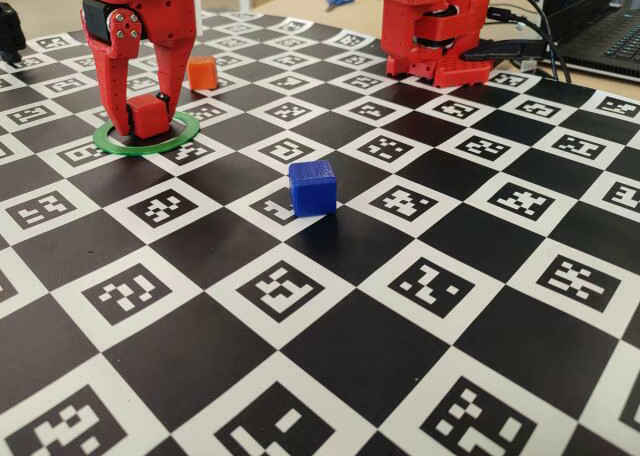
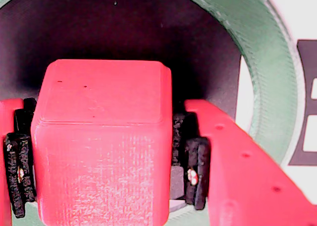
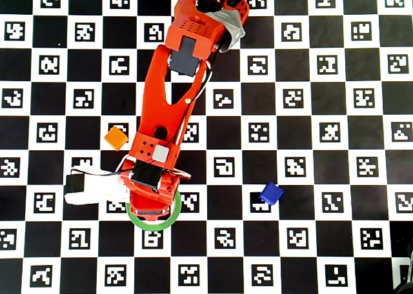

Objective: Grab the red cube then put it in the green circle then put the blue cube on top and finally the orange cube on top

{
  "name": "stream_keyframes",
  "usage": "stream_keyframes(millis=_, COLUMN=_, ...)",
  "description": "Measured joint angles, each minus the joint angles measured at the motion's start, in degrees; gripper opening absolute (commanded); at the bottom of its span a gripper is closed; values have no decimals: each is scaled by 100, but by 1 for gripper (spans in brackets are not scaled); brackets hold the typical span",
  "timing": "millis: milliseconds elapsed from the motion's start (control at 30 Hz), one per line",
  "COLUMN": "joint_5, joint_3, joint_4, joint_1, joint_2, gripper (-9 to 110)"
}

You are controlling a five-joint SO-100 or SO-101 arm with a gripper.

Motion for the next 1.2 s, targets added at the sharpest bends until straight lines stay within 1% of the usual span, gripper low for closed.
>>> stream_keyframes(millis=200, joint_5=0, joint_3=0, joint_4=0, joint_1=0, joint_2=0, gripper=25)
stream_keyframes(millis=500, joint_5=0, joint_3=0, joint_4=79, joint_1=0, joint_2=0, gripper=33)
stream_keyframes(millis=900, joint_5=97, joint_3=0, joint_4=220, joint_1=0, joint_2=0, gripper=35)
stream_keyframes(millis=1200, joint_5=501, joint_3=0, joint_4=413, joint_1=0, joint_2=387, gripper=40)
